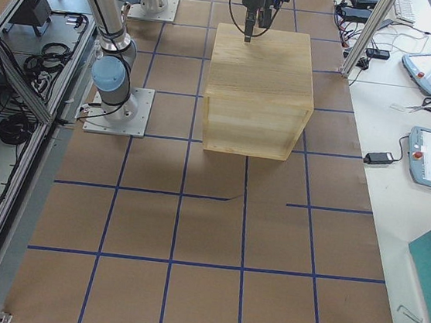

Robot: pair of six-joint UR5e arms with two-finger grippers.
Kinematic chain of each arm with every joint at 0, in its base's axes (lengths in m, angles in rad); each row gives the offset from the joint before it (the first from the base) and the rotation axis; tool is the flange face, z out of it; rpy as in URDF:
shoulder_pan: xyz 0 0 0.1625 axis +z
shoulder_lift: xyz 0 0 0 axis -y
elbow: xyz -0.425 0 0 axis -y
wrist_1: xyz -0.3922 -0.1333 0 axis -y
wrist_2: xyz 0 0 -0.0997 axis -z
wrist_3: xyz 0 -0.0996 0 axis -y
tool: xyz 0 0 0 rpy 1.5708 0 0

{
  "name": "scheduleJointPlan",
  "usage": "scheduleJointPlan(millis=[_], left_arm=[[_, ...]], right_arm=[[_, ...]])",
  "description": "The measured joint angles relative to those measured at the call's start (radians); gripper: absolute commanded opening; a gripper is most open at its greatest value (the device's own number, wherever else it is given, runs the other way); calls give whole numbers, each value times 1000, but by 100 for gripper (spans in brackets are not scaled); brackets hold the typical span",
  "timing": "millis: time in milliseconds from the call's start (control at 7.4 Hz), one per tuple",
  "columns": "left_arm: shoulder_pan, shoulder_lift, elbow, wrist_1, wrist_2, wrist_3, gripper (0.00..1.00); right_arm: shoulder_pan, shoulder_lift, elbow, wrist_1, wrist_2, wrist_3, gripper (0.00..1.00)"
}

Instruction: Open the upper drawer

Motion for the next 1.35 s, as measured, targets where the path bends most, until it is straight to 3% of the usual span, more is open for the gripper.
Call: scheduleJointPlan(millis=[1351], left_arm=[[-16, -36, 1, 0, 3, -27, 100]], right_arm=[[0, 0, 0, 0, -1, 0, 100]])
